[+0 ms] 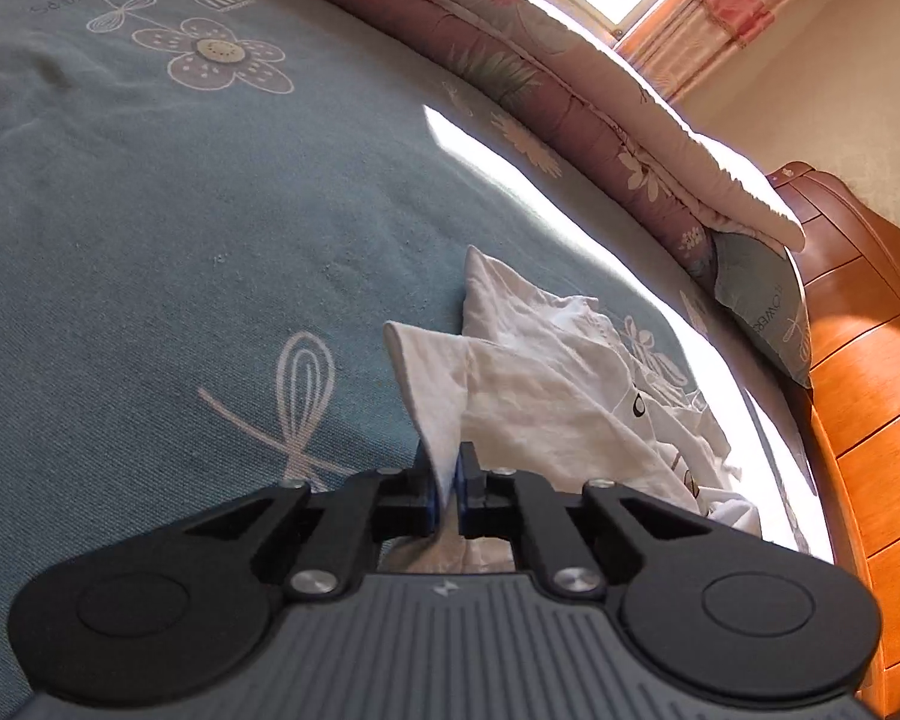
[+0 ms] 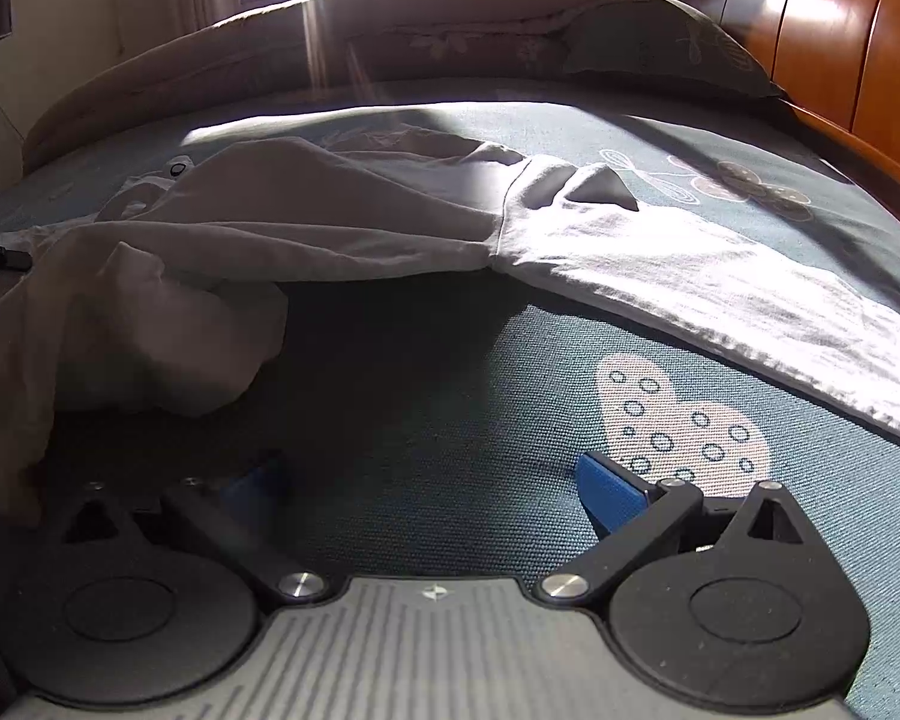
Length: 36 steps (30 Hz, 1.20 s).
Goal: Fold clothes
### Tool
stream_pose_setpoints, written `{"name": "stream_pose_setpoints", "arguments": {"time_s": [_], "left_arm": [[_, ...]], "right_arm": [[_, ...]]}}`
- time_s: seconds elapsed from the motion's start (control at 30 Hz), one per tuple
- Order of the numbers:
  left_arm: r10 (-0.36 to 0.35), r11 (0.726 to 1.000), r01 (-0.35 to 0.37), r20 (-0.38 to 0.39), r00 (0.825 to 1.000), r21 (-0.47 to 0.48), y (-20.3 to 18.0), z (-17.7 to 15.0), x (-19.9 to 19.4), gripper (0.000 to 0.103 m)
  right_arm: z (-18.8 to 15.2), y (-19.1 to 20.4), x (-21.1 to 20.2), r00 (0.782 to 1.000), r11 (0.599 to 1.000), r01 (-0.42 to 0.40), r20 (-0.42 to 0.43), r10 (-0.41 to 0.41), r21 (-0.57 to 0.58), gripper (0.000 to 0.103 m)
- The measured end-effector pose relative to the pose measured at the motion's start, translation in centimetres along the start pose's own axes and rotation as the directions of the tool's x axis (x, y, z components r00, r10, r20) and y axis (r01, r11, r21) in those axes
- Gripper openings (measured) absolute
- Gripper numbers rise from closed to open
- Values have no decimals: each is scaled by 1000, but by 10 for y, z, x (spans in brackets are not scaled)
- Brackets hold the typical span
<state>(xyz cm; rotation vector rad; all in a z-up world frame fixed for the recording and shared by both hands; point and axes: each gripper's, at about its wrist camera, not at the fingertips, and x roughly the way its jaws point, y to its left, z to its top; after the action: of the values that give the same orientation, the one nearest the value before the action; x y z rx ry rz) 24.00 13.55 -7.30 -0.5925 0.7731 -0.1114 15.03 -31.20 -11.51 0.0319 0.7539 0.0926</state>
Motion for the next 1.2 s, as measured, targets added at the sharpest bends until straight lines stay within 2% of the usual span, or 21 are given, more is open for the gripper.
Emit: {"name": "stream_pose_setpoints", "arguments": {"time_s": [0.13, 0.2, 0.37, 0.5, 0.73, 0.9, 1.0, 1.07, 1.2], "left_arm": [[73, 997, -74, 77, 994, 7, 23, 32, -39, 5], [115, 993, -113, 105, 988, -24, 42, 46, -60, 5], [239, 970, -230, 144, 960, -77, 82, 68, -93, 5], [311, 949, -296, 147, 939, -112, 111, 77, -108, 5], [393, 915, -372, 146, 908, -154, 142, 87, -116, 4], [458, 885, -434, 150, 876, -166, 160, 101, -123, 4], [484, 870, -457, 146, 863, -184, 173, 108, -128, 4], [497, 862, -468, 144, 855, -194, 181, 110, -132, 4], [506, 851, -472, 123, 853, -230, 197, 104, -136, 4]], "right_arm": [[1, 1, 1, 1000, 1000, 5, -6, -5, 1, 103], [2, 1, 1, 1000, 1000, 8, -8, -8, 1, 103], [3, 3, 2, 1000, 1000, 16, -18, -16, 3, 103], [6, 4, 3, 999, 1000, 21, -35, -21, 3, 103], [13, 4, 6, 997, 1000, 27, -76, -26, 3, 103], [20, 3, 7, 992, 1000, 29, -123, -28, 4, 103], [24, 2, 7, 989, 999, 31, -147, -29, 15, 103], [25, 2, 7, 988, 999, 34, -155, -29, 28, 103], [26, 2, 8, 986, 999, 41, -164, -35, 34, 103]]}}
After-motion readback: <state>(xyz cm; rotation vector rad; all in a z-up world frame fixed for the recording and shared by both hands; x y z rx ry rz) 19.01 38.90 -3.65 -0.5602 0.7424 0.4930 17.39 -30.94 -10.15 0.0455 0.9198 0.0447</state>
